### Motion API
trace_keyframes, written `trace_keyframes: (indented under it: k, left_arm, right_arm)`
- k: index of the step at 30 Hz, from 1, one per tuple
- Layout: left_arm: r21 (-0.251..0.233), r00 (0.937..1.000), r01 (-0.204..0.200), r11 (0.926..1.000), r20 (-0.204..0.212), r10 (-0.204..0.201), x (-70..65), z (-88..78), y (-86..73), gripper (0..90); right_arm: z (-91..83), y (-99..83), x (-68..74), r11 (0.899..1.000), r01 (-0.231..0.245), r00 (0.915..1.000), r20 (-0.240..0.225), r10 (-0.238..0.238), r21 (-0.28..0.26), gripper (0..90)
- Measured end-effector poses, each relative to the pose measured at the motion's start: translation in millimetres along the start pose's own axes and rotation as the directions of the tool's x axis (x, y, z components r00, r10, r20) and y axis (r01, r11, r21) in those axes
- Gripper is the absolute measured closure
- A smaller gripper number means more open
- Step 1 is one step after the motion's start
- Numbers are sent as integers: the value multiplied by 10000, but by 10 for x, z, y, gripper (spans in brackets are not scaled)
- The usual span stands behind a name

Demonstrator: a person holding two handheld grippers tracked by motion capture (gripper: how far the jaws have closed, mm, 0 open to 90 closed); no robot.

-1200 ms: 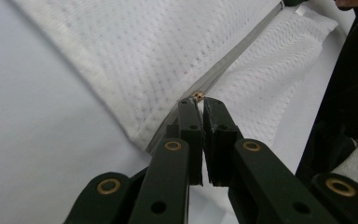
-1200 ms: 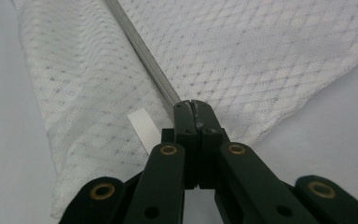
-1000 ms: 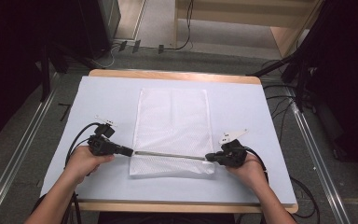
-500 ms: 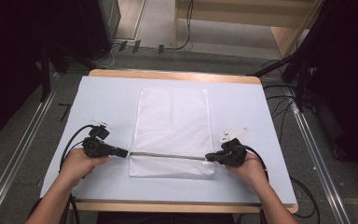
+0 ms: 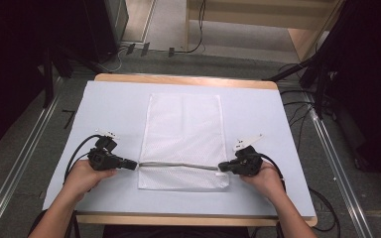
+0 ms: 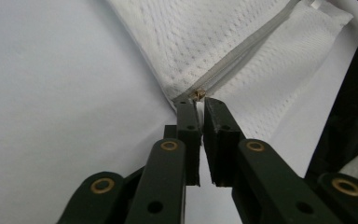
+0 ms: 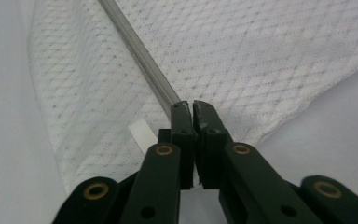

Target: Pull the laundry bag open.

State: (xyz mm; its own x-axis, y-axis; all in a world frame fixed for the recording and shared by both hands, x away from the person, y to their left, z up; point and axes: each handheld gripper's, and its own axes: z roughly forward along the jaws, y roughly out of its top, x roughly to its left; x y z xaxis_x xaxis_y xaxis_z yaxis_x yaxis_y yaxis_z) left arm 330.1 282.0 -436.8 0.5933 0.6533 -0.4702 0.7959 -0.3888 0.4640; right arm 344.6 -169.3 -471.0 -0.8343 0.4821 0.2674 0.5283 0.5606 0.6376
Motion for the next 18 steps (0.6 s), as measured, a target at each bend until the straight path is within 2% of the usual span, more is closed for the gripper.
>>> trace_keyframes:
  k: [4, 6, 8, 10, 14, 18]
  left_arm:
    - [-454, 9999, -122, 9989, -93, 118, -6, -40, 3, 712]
    - [-745, 9991, -240, 9969, -359, 213, -10, -65, 5, 664]
    - [-969, 9969, -494, 9941, -651, 432, -7, -89, 2, 637]
    - [-1172, 9959, -507, 9918, -803, 415, 12, -110, -1, 580]
    - [-1350, 9869, -624, 9889, -1562, 410, 57, -136, -14, 500]
    - [-1570, 9813, -636, 9856, -1899, 331, 117, -178, -28, 445]
  right_arm:
    - [-38, 25, -6, 9999, -79, 9998, 153, 81, -130, 809]
    - [-69, 36, -13, 9995, -91, 9997, 232, 98, -293, 792]
    - [-96, 41, -22, 9988, -147, 9995, 266, 159, -460, 736]
    - [-136, 46, -39, 9976, -278, 9988, 375, 303, -638, 711]
    - [-208, 36, -89, 9946, -376, 9967, 674, 443, -965, 639]
    - [-266, 0, -165, 9903, -607, 9914, 1073, 743, -1249, 555]
